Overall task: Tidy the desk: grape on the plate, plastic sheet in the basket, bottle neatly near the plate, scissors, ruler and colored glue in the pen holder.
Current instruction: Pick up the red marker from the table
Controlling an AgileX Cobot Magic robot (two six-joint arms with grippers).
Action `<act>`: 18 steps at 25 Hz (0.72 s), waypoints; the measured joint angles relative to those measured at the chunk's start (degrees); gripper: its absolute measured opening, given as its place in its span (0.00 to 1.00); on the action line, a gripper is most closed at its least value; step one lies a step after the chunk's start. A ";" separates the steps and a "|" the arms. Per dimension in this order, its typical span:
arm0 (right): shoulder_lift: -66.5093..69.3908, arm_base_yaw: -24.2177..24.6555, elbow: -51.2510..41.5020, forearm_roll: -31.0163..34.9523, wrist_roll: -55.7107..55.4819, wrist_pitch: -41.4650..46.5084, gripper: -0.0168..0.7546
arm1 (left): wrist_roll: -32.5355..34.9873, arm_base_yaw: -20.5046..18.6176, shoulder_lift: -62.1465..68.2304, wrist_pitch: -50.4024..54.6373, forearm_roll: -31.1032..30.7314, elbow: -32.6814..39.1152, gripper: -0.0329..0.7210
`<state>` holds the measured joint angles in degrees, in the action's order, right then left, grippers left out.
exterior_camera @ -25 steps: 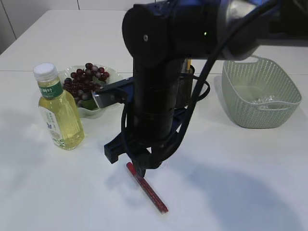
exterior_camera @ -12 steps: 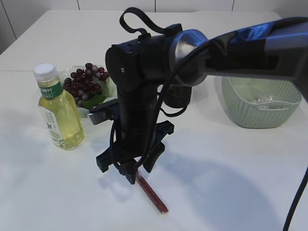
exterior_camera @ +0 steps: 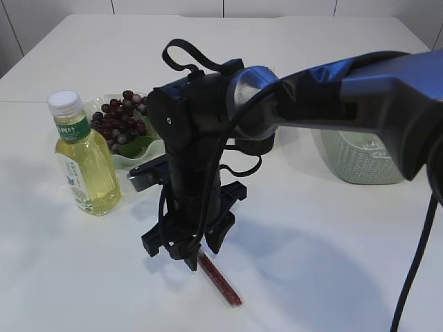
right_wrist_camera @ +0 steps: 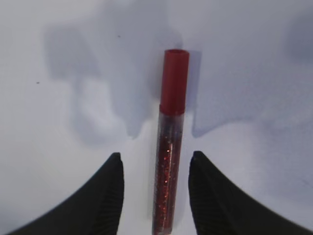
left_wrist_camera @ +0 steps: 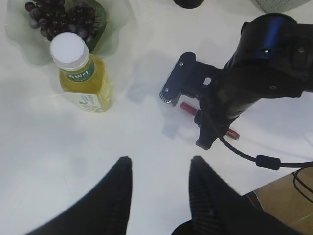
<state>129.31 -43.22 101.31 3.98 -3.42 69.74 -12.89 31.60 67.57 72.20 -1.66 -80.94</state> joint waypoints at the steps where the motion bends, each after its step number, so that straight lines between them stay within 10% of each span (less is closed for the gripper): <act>1: 0.31 0.00 0.00 -0.14 0.00 0.00 0.48 | 0.00 0.00 0.00 0.00 0.00 0.00 0.43; 18: 1.66 0.00 0.04 -2.71 -0.08 0.00 0.48 | 0.00 0.00 0.00 0.00 0.00 0.00 0.43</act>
<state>130.98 -43.22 101.35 1.27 -3.50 69.74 -12.89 31.60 67.57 72.20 -1.66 -80.94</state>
